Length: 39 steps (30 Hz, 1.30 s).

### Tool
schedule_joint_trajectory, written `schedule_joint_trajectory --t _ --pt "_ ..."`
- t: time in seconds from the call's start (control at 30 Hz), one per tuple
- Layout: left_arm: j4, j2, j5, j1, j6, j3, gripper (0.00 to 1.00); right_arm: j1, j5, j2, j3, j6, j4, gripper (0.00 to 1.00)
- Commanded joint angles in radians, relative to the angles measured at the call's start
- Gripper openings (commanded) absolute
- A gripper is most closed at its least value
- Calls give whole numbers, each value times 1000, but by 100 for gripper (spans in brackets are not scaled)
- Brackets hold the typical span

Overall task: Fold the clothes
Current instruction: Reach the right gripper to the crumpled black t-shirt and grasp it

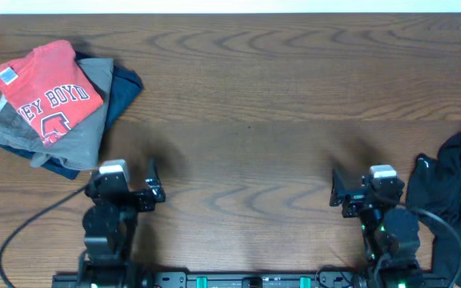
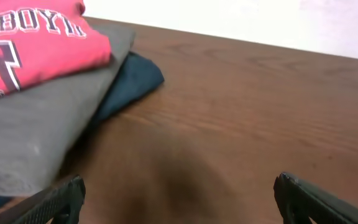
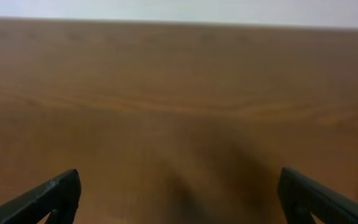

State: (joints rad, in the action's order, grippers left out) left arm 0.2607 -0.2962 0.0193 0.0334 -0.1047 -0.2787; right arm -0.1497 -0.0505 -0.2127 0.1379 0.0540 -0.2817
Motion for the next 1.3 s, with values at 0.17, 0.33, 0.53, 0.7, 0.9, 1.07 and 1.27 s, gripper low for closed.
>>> schedule_joint_trajectory --t 0.17,0.33,0.53,0.7,0.9,1.07,1.27 --pt "203 -315 54 -4 -8 -343 98 10 -20 -348 297 31 -198 99" --pt "419 -457 79 -4 -8 -507 98 10 -20 -581 472 24 -376 99" --pt "696 -599 134 -4 -8 -679 98 9 48 -784 676 31 -562 99" --pt "759 -658 130 -4 -8 -726 98 12 136 -843 711 71 -555 99" --pt "760 -665 130 -4 -8 -726 98 120 -370 -950 711 512 -660 99" --pt "772 -665 130 -4 -8 -726 98 269 -360 -1083 710 557 -665 99" --pt "775 -665 130 -4 -8 -726 98 381 -372 -1235 709 578 -616 99"
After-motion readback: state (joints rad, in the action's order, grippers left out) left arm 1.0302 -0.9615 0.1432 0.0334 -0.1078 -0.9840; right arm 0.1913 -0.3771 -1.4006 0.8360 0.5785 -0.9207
